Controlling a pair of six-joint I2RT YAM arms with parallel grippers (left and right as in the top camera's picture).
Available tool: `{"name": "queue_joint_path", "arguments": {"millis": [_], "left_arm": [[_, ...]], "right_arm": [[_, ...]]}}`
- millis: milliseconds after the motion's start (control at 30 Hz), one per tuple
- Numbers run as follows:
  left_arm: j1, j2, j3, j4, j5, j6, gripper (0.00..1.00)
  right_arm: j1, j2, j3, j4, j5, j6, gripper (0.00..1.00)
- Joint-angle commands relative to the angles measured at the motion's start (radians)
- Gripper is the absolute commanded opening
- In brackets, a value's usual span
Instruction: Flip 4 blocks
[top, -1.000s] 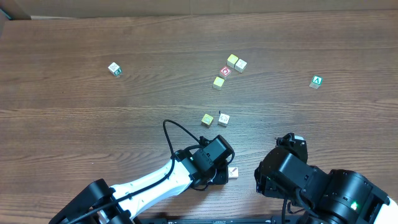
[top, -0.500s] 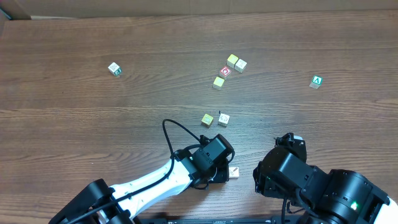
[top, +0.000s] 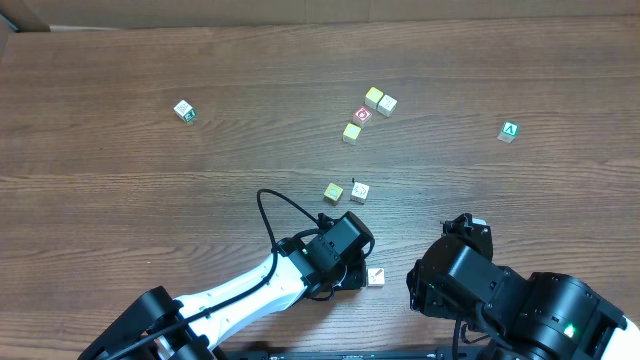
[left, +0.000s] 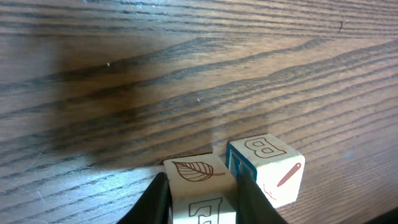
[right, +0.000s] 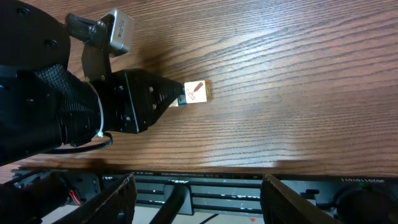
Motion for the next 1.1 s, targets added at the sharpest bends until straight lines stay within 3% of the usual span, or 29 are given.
{"name": "queue_joint_path", "arguments": {"millis": [0, 133, 533, 833, 1000, 1067], "left_arm": [[0.008, 0.007, -0.009, -0.002, -0.045, -0.003, 0.26], [0.008, 0.007, -0.009, -0.002, -0.045, -0.003, 0.39], [0.010, 0.007, -0.009, 0.008, -0.051, 0.010, 0.40], [0.055, 0.005, 0.034, 0.026, -0.096, 0.116, 0.32], [0.146, 0.005, 0.070, -0.009, -0.105, 0.190, 0.38], [0.176, 0.005, 0.072, -0.011, -0.059, 0.221, 0.34]], "right_arm": [[0.004, -0.010, 0.013, 0.006, -0.004, 0.005, 0.65], [0.004, -0.010, 0.013, 0.006, -0.004, 0.005, 0.65], [0.004, -0.010, 0.013, 0.007, -0.004, 0.005, 0.66], [0.004, -0.008, 0.013, 0.010, -0.004, 0.005, 0.66], [0.004, -0.008, 0.013, 0.010, -0.004, 0.004, 0.66], [0.004, -0.008, 0.013, 0.010, -0.004, 0.004, 0.66]]}}
